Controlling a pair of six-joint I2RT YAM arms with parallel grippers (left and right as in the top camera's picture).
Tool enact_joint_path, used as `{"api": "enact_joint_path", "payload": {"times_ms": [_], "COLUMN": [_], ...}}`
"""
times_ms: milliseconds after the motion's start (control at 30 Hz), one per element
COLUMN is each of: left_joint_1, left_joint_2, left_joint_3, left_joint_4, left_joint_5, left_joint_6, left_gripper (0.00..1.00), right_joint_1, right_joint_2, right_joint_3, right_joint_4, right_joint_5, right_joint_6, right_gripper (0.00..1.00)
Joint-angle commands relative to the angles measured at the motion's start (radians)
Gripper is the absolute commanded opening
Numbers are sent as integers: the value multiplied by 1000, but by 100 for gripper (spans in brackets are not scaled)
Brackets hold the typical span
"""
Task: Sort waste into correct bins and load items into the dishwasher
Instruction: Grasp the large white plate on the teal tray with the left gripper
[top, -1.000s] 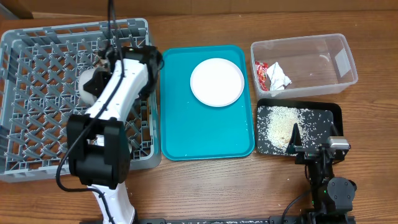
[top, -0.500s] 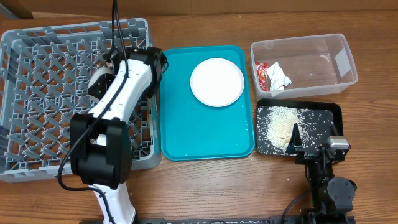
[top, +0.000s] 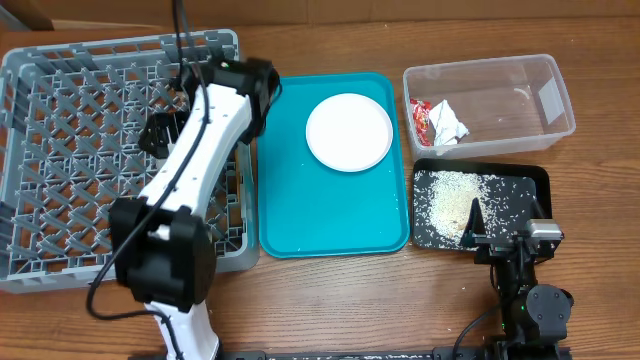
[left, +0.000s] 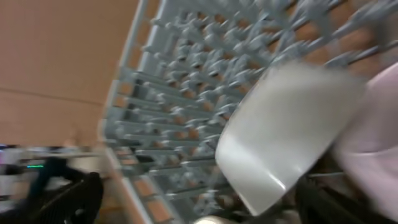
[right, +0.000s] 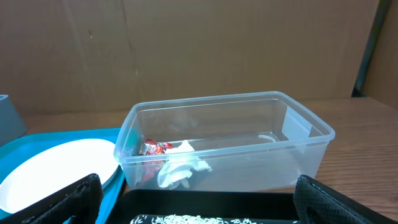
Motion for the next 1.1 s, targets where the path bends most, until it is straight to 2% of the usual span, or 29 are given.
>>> {"api": "enact_joint_path", "payload": {"times_ms": [0,67,100,133,200,267,467,767,833,967,1067], "left_joint_1": [-5,-15,-26,-39,-77,-117,-179,-178,-178,-178,-178], "left_joint_2": [-75,-75,-75,-75,-71,-69,-5,241,274,308,314], "left_joint_3": [97,124,126,125,118,99,53,53,53,53,53], "left_joint_4": [63,126,179,212,270,330,453,515,516,515,508], "left_joint_5": [214,409,548,632,731,758,784,795,808,819,831], "left_joint_6": [61,219,339,402,451,452,358,268,265,266,266], "left_gripper": [100,100,96,96,96,96,73,70,67,56,34], "right_joint_1": [0,0,0,0,0,0,0,0,0,0,0], "right_joint_2": [-11,-11,-11,-11,-11,-11,-11,-11,-11,-11,-11], "right_joint_3": [-10,-10,-10,-10,-10,-10,-10,-10,-10,-10,-10], "right_joint_4": [3,3,3,3,3,3,3,3,3,3,3], "right_joint_5": [-2,-2,-2,-2,-2,-2,-2,-2,-2,-2,-2], "right_joint_6": [-4,-4,-4,-4,-4,-4,-4,-4,-4,-4,-4], "right_gripper": [100,100,100,100,100,100,100,100,100,100,100]}}
